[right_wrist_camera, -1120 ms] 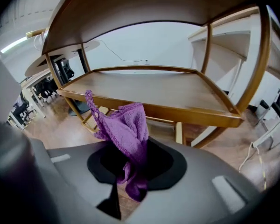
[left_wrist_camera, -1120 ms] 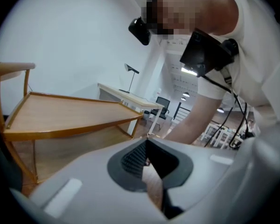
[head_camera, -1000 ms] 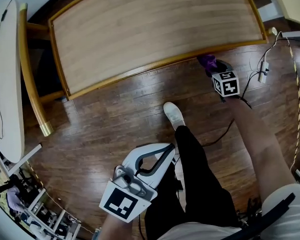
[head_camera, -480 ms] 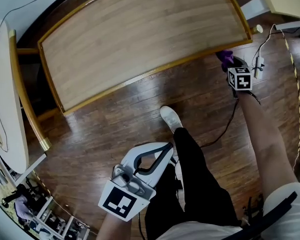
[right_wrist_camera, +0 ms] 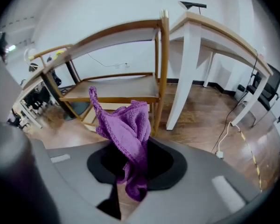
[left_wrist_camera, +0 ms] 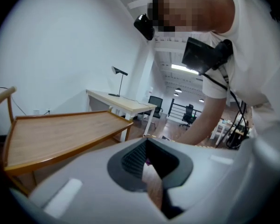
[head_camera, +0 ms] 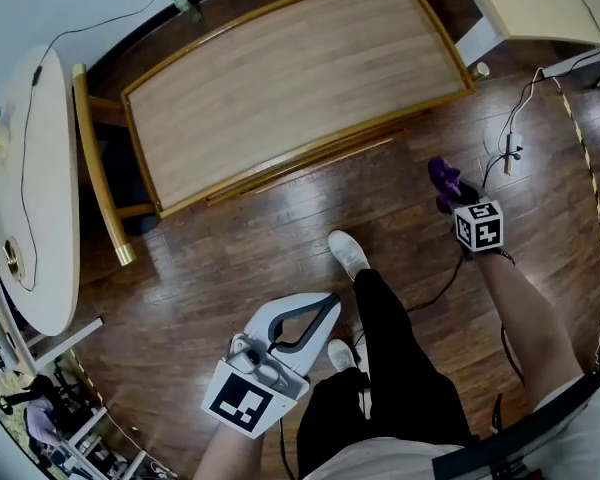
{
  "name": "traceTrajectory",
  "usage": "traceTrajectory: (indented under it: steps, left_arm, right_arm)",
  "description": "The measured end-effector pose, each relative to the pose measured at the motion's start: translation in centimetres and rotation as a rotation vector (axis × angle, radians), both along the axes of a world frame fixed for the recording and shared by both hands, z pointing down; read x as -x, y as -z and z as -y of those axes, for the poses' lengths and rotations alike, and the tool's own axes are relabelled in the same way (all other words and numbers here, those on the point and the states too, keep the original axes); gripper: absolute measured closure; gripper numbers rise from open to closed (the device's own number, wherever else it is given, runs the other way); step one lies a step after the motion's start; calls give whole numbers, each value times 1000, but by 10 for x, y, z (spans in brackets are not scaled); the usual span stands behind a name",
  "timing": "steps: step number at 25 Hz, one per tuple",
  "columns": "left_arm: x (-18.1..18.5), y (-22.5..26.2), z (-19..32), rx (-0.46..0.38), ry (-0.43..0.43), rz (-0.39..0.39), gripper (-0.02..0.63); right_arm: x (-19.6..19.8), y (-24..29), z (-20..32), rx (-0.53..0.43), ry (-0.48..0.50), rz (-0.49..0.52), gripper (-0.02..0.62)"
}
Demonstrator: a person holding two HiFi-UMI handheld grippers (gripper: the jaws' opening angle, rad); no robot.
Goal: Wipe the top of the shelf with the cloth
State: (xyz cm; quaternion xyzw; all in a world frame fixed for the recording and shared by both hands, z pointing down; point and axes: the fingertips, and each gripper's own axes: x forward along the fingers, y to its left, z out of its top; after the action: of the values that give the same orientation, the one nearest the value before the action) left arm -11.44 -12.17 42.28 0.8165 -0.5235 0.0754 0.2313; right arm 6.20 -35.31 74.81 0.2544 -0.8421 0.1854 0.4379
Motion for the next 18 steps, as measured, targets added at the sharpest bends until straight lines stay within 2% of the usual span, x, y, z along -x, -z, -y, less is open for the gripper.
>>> traceTrajectory:
  steps: [3,6,12,15,18]
  left_arm:
    - [-6,24,-38,-39,41,-7,588]
    - [-27,51,-107,-68,77,-2,588]
    - [-80,103,-260,-131,162,25,588]
    - [-102,119,-323,-91,175,32,588]
    - [-127,150,-353,-101,195,13,588]
  right_arm:
    - [1,60,-80,13,103,96,494]
    - [-14,129,-171,-1,173,185,494]
    - [-68,278,-308,-46,77,407,494]
    - [-106,334,-361,-31,30,450,494]
    - [-137,375,-394,-52,53,453,494]
